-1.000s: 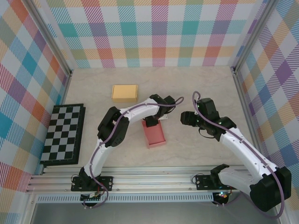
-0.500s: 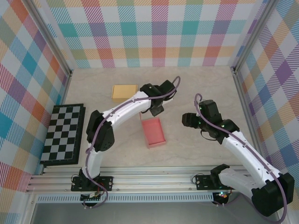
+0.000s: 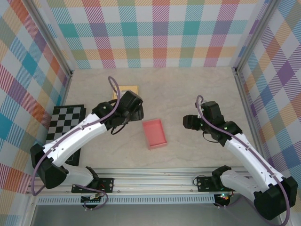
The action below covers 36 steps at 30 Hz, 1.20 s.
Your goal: Fold the paper box
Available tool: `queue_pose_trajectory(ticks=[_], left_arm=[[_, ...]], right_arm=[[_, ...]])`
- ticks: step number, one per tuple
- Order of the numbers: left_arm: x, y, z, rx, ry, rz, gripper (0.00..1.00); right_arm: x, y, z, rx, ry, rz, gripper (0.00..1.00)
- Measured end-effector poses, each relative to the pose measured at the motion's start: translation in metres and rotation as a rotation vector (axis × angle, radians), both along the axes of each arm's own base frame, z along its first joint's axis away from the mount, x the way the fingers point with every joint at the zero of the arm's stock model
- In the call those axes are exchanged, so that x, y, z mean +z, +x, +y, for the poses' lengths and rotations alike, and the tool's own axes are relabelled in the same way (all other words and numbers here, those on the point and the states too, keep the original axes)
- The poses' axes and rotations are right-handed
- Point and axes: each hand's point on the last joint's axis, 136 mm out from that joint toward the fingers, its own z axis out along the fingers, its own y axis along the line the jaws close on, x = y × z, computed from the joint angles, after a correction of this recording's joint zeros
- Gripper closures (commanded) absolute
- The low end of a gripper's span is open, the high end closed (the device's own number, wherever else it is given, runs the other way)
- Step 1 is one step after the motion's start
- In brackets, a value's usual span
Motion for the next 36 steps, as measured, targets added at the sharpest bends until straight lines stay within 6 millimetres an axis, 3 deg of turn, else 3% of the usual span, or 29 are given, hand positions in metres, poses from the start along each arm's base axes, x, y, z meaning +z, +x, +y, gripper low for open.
queue_pose_trajectory(ticks=[4,13,21,24,33,36], left_arm=[[-0.035,-0.010,-0.013,0.054,-0.072,0.083,0.21],[-0.029,-0.011,-0.042,0.073,-0.155,0.080,0.28],[-0.030,-0.029,-0.061,0.025,-0.143,0.092,0.33],[-0.041,-0.031,-0.064,0.020,-0.112,0.112,0.42],[-0.061,-0.026,-0.059,-0.040,0.067,0.125,1.00],[-0.048,-0.018,-0.068,-0.128,0.108,0.104,1.00]], right_arm=[[0.000,-0.002,0.003,0.014,0.013,0.006,0.33],[0.001,-0.003,0.009,0.038,0.036,0.014,0.33],[0.001,-0.004,0.009,0.046,0.035,0.013,0.33],[0.001,-0.004,0.010,0.051,0.034,0.013,0.33],[0.000,-0.005,0.009,0.065,0.019,0.008,0.33],[0.003,-0.004,0.010,0.082,0.011,-0.006,0.31]])
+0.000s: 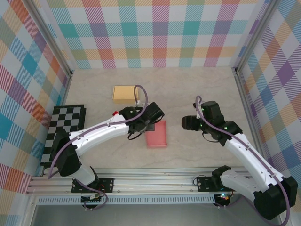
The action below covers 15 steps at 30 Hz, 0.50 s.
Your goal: Fold the paper box
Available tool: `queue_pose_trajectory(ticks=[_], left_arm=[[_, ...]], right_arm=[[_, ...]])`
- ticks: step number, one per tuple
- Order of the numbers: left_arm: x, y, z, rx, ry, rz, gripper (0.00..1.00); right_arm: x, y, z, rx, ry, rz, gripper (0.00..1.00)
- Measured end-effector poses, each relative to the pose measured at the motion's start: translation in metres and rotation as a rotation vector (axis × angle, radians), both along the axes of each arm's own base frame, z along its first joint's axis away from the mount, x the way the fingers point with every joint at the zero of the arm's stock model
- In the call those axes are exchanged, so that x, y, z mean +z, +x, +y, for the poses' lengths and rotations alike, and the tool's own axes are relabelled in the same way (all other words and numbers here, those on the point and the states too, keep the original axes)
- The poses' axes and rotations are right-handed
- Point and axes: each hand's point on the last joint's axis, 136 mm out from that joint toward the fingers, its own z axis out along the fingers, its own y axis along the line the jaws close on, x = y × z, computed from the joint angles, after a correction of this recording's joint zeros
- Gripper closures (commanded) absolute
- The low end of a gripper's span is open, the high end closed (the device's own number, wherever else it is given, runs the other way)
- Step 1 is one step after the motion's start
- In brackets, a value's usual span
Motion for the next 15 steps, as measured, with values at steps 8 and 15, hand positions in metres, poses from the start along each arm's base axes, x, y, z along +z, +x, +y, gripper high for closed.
queue_pose_trajectory(ticks=[8,15], left_arm=[[0.051,0.024,-0.026,-0.501,0.176,-0.105,1.00],[0.023,0.017,-0.025,-0.953,0.324,-0.075,1.00]], right_arm=[[0.026,0.010,0.014,0.130,-0.021,-0.124,0.28],[0.031,0.042,0.035,0.330,-0.111,-0.261,0.30]])
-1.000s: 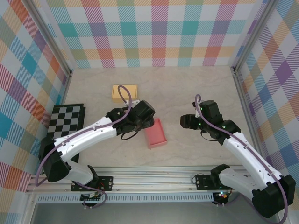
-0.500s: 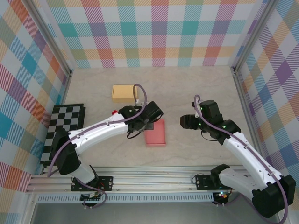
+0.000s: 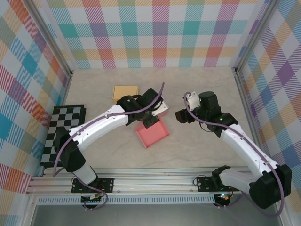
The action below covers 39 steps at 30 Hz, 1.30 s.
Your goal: Fold the paper box
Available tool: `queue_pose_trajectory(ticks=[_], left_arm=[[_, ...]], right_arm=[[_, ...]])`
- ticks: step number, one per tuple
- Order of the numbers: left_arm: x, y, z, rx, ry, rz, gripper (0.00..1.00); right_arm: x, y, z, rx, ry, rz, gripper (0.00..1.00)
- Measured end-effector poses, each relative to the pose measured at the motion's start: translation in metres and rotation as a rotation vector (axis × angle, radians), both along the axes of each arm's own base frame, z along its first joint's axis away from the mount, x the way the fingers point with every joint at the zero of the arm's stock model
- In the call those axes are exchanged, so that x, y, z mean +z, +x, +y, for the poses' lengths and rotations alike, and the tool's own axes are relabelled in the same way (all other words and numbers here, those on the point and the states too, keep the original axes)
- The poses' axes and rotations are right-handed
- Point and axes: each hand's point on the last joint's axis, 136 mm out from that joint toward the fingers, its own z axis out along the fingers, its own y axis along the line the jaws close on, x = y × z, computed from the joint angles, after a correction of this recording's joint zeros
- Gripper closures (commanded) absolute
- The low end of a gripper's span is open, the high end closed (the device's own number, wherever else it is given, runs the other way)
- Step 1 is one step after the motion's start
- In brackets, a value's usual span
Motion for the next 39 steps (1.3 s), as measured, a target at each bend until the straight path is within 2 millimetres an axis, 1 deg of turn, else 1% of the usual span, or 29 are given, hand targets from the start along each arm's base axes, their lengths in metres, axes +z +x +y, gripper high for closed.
queue_pose_trajectory(ticks=[2,5,8,10,13,16,18,21,26,30,31,35,37,39], left_arm=[[-0.003,0.002,0.003,-0.066,0.005,0.012,1.00],[-0.002,0.007,0.003,-0.154,-0.010,0.003,1.00],[-0.007,0.003,0.006,-0.226,-0.021,0.004,1.00],[-0.010,-0.003,0.008,-0.276,-0.028,0.008,1.00],[-0.012,-0.009,0.007,-0.337,-0.041,0.003,1.00],[-0.010,-0.008,0.003,-0.370,-0.055,-0.010,1.00],[-0.008,-0.006,0.000,-0.382,-0.065,-0.026,1.00],[-0.005,-0.003,-0.003,-0.394,-0.075,-0.047,1.00],[-0.005,0.000,-0.002,-0.389,-0.077,-0.054,1.00],[-0.006,0.002,-0.002,-0.387,-0.079,-0.058,1.00],[-0.006,0.002,-0.002,-0.387,-0.080,-0.057,1.00],[-0.005,0.000,-0.005,-0.391,-0.098,-0.050,1.00],[-0.005,-0.001,-0.006,-0.395,-0.106,-0.047,1.00],[-0.005,-0.001,-0.007,-0.398,-0.111,-0.044,1.00]], right_arm=[[-0.001,0.005,0.006,0.078,-0.005,-0.046,0.32],[-0.008,0.009,0.012,0.205,-0.009,-0.133,0.32],[-0.023,0.014,0.012,0.309,-0.029,-0.194,0.32],[-0.036,0.023,0.011,0.362,-0.056,-0.207,0.33],[-0.055,0.035,0.012,0.435,-0.085,-0.180,0.33],[-0.061,0.042,0.019,0.511,-0.082,-0.170,0.33],[-0.061,0.039,0.025,0.555,-0.068,-0.177,0.33],[-0.059,0.027,0.034,0.627,-0.036,-0.184,0.33],[-0.059,0.001,0.053,0.740,0.004,-0.163,0.33],[-0.057,-0.009,0.061,0.782,0.030,-0.149,0.33],[-0.056,-0.011,0.062,0.788,0.038,-0.148,0.35],[-0.053,-0.018,0.068,0.816,0.071,-0.143,0.47],[-0.052,-0.023,0.071,0.834,0.082,-0.129,0.50],[-0.050,-0.026,0.076,0.854,0.092,-0.116,0.59]])
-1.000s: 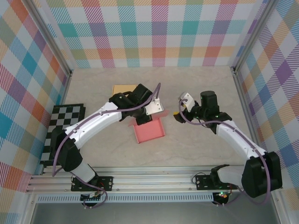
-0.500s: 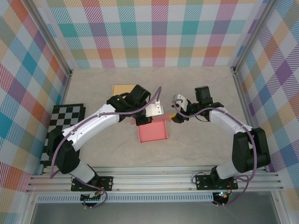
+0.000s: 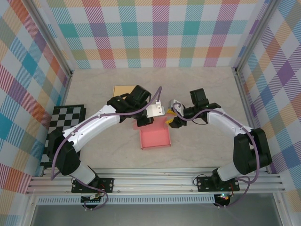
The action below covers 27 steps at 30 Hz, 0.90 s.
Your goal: Fold the paper box
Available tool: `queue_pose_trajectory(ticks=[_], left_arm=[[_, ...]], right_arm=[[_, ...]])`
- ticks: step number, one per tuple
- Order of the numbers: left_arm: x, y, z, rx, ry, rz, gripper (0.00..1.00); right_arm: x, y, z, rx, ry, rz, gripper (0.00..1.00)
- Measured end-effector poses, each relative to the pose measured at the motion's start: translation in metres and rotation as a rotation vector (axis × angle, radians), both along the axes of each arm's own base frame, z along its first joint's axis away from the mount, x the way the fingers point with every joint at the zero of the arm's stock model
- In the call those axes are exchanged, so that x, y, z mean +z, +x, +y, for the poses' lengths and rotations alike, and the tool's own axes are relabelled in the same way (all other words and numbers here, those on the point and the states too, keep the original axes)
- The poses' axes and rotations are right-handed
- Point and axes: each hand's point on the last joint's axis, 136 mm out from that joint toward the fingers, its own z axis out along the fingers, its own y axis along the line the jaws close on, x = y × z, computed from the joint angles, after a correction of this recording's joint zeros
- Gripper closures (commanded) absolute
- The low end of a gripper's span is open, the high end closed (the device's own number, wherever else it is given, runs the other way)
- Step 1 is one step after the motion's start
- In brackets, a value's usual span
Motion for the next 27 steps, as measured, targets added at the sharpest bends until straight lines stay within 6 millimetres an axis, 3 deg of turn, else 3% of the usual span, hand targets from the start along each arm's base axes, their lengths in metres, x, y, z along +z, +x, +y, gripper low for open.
queue_pose_trajectory(ticks=[2,5,7,9,10,12,18,21,22,23,25,27], left_arm=[[0.000,-0.001,-0.001,-0.002,-0.004,0.003,1.00],[0.000,-0.003,-0.001,-0.007,-0.008,0.012,1.00],[0.000,-0.004,-0.002,-0.011,-0.011,0.018,1.00],[0.000,-0.004,-0.002,-0.008,-0.012,0.020,1.00],[0.000,-0.004,-0.002,-0.007,-0.013,0.020,1.00],[0.000,-0.004,-0.002,-0.003,-0.014,0.021,1.00],[0.001,-0.004,-0.003,0.002,-0.019,0.023,1.00],[0.001,-0.002,-0.002,0.035,-0.024,0.032,0.98],[0.001,0.000,-0.002,0.053,-0.031,0.037,0.95],[0.002,0.001,-0.002,0.069,-0.038,0.043,0.86],[0.004,0.008,0.000,0.127,-0.057,0.049,0.62],[0.008,0.022,0.007,0.230,-0.090,0.051,0.52]], right_arm=[[0.002,-0.002,0.004,0.022,0.007,0.009,0.62],[0.003,-0.004,0.007,0.039,0.014,0.011,0.81],[0.005,-0.005,0.007,0.051,0.023,0.006,0.88],[0.007,-0.006,0.009,0.064,0.031,-0.003,0.86],[0.006,-0.007,0.009,0.065,0.030,-0.002,0.77],[0.006,-0.008,0.008,0.069,0.024,0.001,0.73],[0.007,-0.006,0.006,0.079,-0.009,-0.037,0.99],[0.008,-0.004,0.006,0.078,-0.013,-0.054,1.00],[0.008,-0.003,0.006,0.075,-0.016,-0.064,1.00],[0.008,-0.002,0.006,0.073,-0.016,-0.073,1.00],[0.010,0.000,0.006,0.068,-0.018,-0.098,1.00],[0.007,0.002,0.004,0.051,-0.032,-0.114,1.00]])
